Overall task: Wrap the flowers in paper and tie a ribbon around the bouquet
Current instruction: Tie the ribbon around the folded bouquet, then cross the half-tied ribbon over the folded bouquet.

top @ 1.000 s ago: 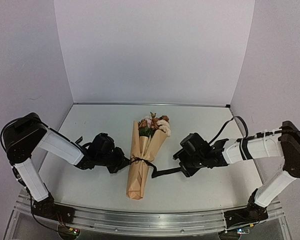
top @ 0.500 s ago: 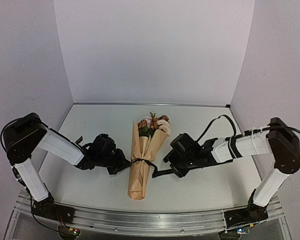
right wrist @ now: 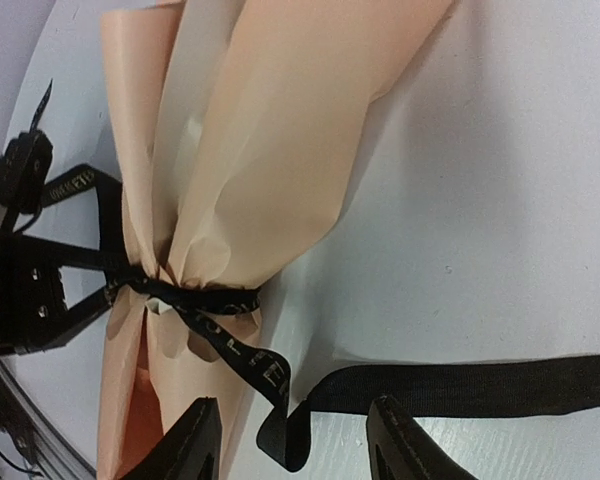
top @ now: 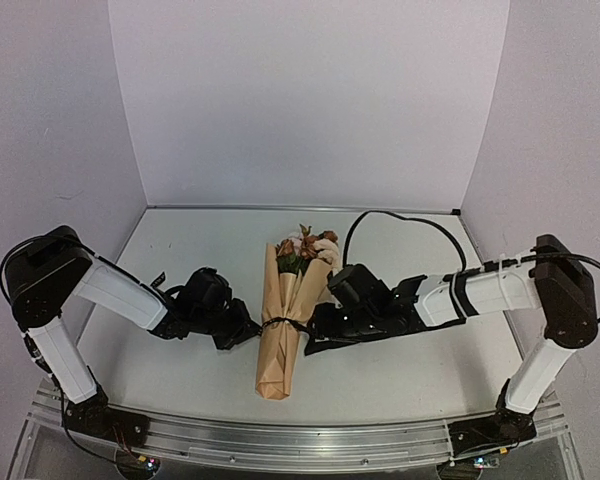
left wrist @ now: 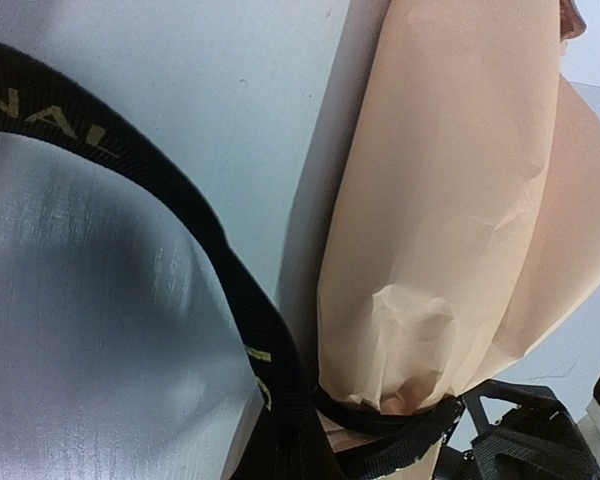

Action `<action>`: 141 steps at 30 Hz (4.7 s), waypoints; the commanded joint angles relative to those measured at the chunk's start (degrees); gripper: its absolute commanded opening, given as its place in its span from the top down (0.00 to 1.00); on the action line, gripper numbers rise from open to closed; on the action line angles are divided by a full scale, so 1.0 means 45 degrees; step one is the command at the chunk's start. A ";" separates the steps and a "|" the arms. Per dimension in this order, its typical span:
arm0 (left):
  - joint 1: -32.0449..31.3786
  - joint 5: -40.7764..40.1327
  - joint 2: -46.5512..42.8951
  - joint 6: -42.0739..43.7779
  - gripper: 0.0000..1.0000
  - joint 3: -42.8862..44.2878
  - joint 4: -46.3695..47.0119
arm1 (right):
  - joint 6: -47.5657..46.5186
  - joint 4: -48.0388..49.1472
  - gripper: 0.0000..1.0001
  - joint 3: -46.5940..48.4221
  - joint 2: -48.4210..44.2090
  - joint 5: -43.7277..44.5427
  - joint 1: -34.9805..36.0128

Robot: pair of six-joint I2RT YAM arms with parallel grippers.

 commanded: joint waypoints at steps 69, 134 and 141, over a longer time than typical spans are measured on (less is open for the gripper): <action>0.0820 0.3084 -0.0361 0.8763 0.90 0.4107 -0.2830 | -0.0870 -0.5515 0.30 0.0384 -0.2694 0.3491 -0.0814; -0.1081 0.7062 0.2186 1.2327 0.94 0.7191 -0.3582 | 0.6576 0.7044 0.41 -0.1654 0.0417 -0.6184 -0.3154; -0.1077 0.6472 0.2245 1.2389 1.00 0.7207 -0.3619 | 0.7246 0.7745 0.71 -0.2004 0.0445 -0.6387 -0.3154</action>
